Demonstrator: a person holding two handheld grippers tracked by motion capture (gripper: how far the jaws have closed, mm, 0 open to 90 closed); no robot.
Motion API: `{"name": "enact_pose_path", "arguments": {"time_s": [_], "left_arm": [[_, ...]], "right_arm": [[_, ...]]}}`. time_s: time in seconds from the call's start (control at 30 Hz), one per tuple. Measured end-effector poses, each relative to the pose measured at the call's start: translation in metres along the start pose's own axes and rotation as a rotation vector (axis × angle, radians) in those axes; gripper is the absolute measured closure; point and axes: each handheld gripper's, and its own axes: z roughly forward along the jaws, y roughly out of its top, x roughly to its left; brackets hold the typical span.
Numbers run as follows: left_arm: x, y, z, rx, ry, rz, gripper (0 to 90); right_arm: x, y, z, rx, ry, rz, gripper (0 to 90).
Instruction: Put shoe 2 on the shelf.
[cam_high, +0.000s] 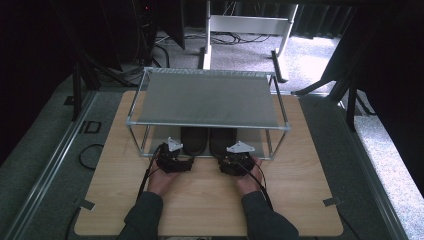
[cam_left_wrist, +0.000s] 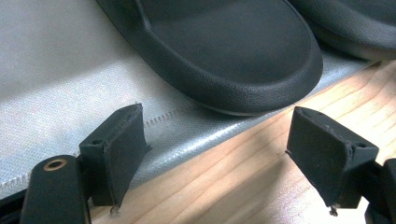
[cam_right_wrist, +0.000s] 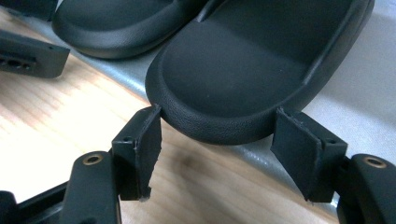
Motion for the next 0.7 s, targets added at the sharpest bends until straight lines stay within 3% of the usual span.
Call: {"name": "enact_pose_path", "arguments": {"time_s": [0.07,0.1,0.13,0.2,0.37,0.47,0.5,0.63,0.7], "left_arm": [[-0.003,-0.001,-0.002,-0.021,0.008,0.021,23.3],[-0.004,-0.002,-0.004,-0.043,-0.019,0.040,33.2],[-0.007,-0.002,-0.005,-0.054,-0.047,0.057,35.2],[-0.010,-0.002,-0.004,-0.045,-0.033,0.073,33.9],[-0.011,0.000,-0.004,-0.041,-0.038,0.057,34.0],[-0.014,0.001,-0.006,-0.053,-0.077,0.057,36.6],[-0.016,0.001,-0.006,-0.054,-0.073,0.060,36.5],[-0.015,0.001,-0.006,-0.051,-0.084,0.052,35.8],[-0.014,0.000,-0.006,-0.055,-0.089,0.056,36.2]], "right_arm": [[-0.001,0.001,0.001,0.000,0.002,-0.001,33.1],[-0.001,0.001,0.001,0.002,0.004,-0.002,33.2],[-0.001,0.002,0.001,0.003,0.005,-0.004,33.5],[-0.001,0.001,0.001,0.003,0.007,-0.007,33.8],[-0.001,0.001,-0.001,0.003,0.009,-0.004,37.4],[0.001,0.000,-0.002,-0.005,0.014,-0.002,45.1],[0.002,0.000,-0.003,-0.006,0.015,-0.004,46.5],[0.002,-0.001,-0.003,-0.008,0.012,-0.005,47.3],[0.002,-0.001,-0.003,-0.016,0.002,-0.008,53.3]]}}
